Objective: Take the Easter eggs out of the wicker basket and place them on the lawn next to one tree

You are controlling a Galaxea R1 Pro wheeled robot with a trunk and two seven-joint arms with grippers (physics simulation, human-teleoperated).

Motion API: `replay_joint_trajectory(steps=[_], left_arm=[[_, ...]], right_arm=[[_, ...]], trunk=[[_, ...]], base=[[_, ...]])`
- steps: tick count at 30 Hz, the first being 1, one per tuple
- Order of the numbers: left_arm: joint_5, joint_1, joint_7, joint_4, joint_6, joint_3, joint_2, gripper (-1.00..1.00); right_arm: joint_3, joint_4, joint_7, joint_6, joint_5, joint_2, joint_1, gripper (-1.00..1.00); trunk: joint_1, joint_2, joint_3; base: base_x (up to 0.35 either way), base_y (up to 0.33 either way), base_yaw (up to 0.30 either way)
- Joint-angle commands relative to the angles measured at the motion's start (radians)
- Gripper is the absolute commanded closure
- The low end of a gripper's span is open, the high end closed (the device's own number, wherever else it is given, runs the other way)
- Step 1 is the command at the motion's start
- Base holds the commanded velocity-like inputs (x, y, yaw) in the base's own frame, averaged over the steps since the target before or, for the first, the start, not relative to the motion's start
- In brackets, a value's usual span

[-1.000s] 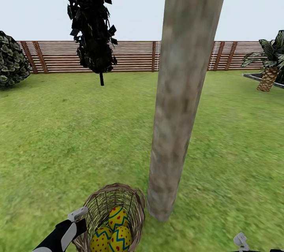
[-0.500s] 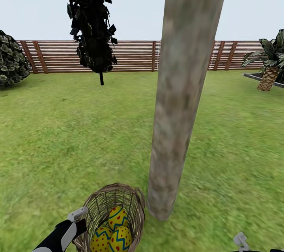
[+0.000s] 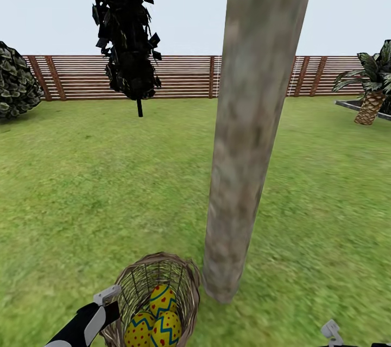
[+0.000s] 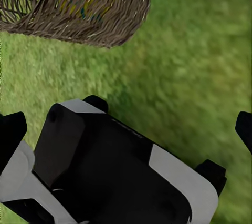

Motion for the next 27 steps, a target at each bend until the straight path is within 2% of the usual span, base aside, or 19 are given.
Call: replay_joint_trajectory(steps=[1, 7, 27], left_arm=[[0.013, 0.0, 0.005, -0.003, 0.005, 0.001, 0.0, 1.0], [0.01, 0.0, 0.005, -0.001, 0.005, 0.0, -0.001, 1.0], [0.009, 0.0, 0.005, -0.001, 0.005, 0.001, 0.0, 1.0]], right_arm=[[-0.008, -0.001, 0.006, 0.01, 0.007, 0.001, -0.001, -1.0], [-0.008, -0.003, 0.007, 0.009, 0.002, 0.004, -0.001, -1.0], [-0.008, -0.007, 0.007, 0.009, 0.0, 0.001, -0.001, -1.0]], trunk=[[0.0, -0.001, -0.001], [0.0, -0.001, -0.001], [0.077, -0.141, -0.064]], base=[[0.0, 0.0, 0.0], [0.0, 0.0, 0.0], [0.0, 0.0, 0.0]])
